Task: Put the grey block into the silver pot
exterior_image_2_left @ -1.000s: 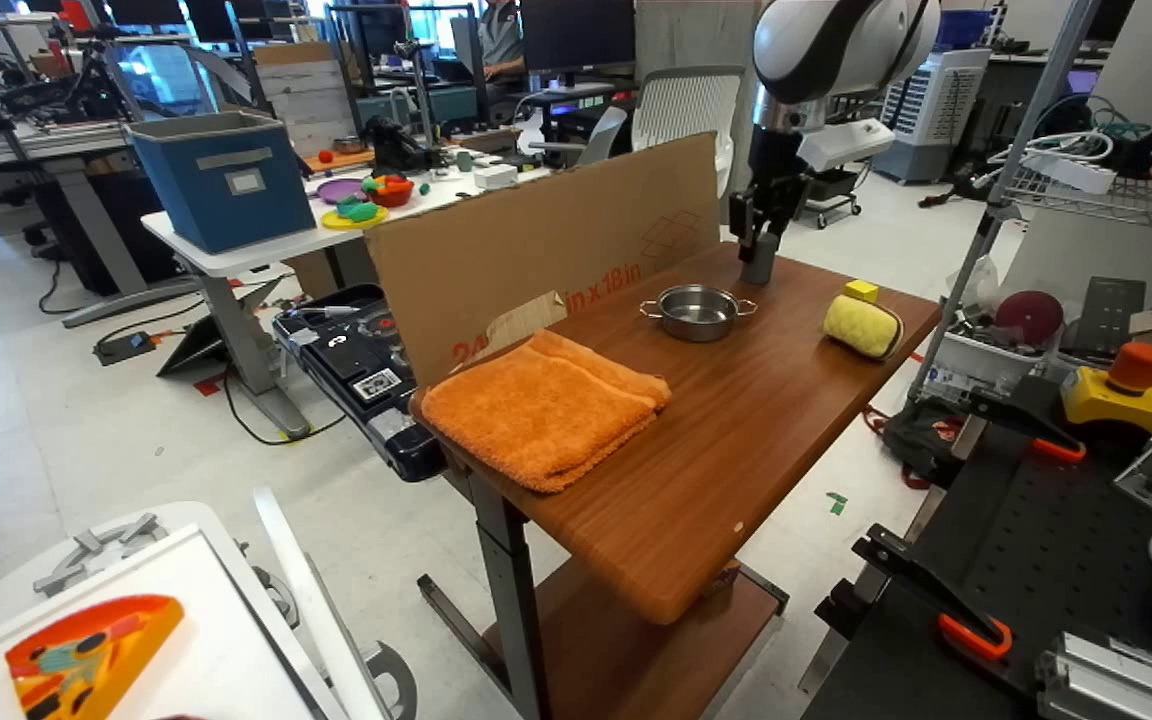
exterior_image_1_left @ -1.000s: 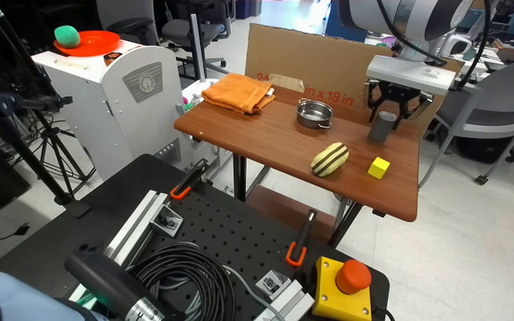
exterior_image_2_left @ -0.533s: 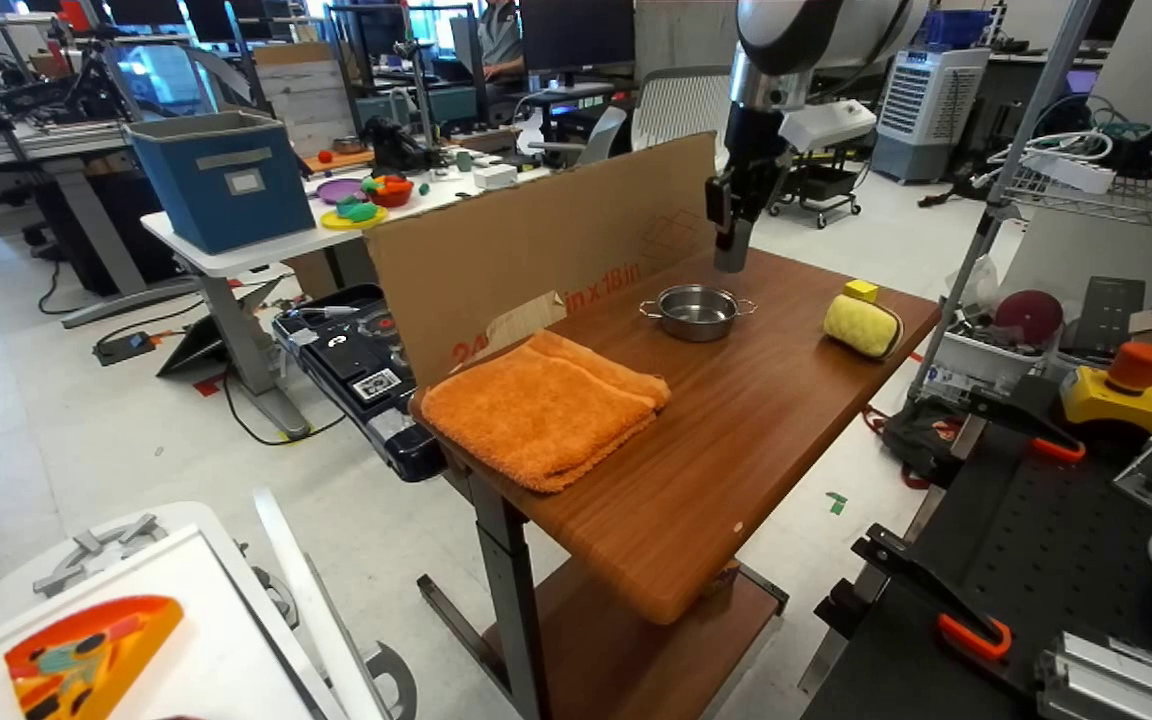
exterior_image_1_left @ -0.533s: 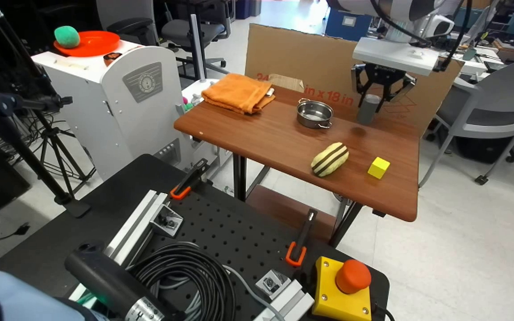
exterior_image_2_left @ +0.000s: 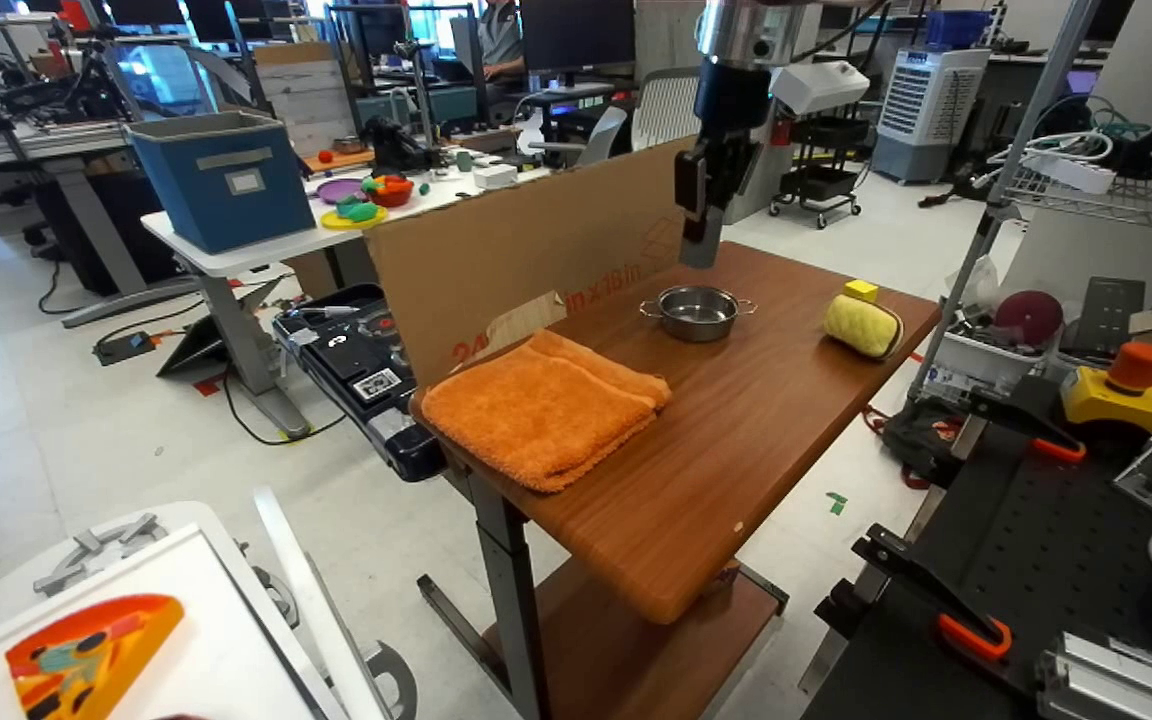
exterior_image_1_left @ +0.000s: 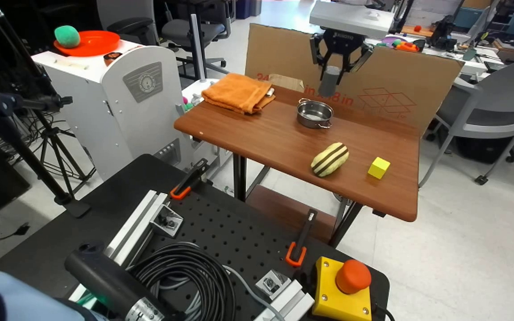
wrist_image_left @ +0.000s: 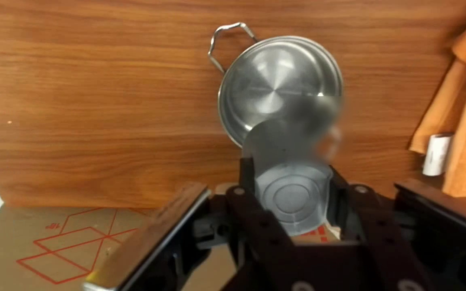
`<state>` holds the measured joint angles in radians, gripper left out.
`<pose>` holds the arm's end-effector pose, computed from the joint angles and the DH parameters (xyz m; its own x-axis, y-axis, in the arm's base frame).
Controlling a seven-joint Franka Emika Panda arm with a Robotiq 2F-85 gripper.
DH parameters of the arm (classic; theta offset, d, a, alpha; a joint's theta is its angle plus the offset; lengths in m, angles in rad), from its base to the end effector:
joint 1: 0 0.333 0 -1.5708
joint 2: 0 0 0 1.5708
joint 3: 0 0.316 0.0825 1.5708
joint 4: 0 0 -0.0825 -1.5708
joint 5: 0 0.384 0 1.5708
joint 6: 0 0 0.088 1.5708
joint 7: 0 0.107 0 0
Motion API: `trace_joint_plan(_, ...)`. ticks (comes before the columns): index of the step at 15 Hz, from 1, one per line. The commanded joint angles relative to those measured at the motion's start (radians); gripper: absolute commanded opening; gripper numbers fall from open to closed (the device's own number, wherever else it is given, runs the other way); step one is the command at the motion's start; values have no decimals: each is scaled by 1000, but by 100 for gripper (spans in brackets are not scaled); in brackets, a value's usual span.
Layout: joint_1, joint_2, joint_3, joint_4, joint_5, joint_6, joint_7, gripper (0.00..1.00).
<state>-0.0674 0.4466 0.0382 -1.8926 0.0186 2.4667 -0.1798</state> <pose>0.6449 -0.0204 0.2801 0.9829 0.1301 0.1304 0.1321 -0.9912 -0.0067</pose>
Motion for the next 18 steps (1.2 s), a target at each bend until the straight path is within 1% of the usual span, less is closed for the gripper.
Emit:
trace_joint_plan(1,22,-14,-3,-63,-14,14,3,14)
trace_joint_plan(8,43,-1,-12,-106,-42,44,14,14)
trace_joint_plan(18,63,51,-50,-87,-129,119,70,14)
